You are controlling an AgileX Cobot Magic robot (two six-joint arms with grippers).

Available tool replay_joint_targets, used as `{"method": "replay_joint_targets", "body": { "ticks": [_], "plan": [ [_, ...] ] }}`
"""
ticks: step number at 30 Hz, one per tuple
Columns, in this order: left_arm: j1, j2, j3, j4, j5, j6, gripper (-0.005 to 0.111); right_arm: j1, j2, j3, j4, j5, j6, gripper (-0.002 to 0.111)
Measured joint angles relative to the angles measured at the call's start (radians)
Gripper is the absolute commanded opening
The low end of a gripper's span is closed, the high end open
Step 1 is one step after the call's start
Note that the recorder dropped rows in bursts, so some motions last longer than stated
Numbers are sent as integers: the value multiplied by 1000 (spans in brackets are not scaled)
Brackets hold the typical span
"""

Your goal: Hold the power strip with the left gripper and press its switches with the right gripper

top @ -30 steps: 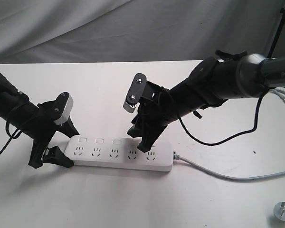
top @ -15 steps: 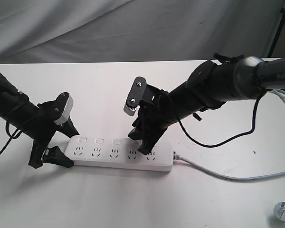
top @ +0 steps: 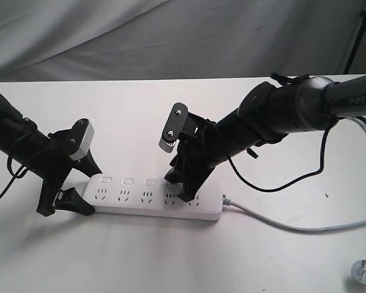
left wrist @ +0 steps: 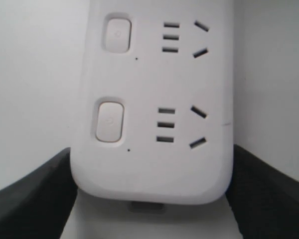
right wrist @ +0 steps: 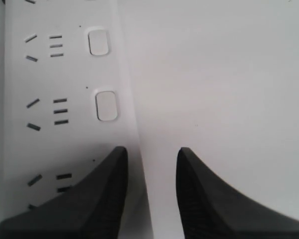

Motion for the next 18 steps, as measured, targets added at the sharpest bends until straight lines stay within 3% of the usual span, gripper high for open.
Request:
{"method": "replay_joint_targets", "body": {
  "ticks": [18],
  "plan": [
    [0, 0, 0, 0, 0, 2, 69, -6, 26, -12, 3, 25, 0, 32]
  ]
}}
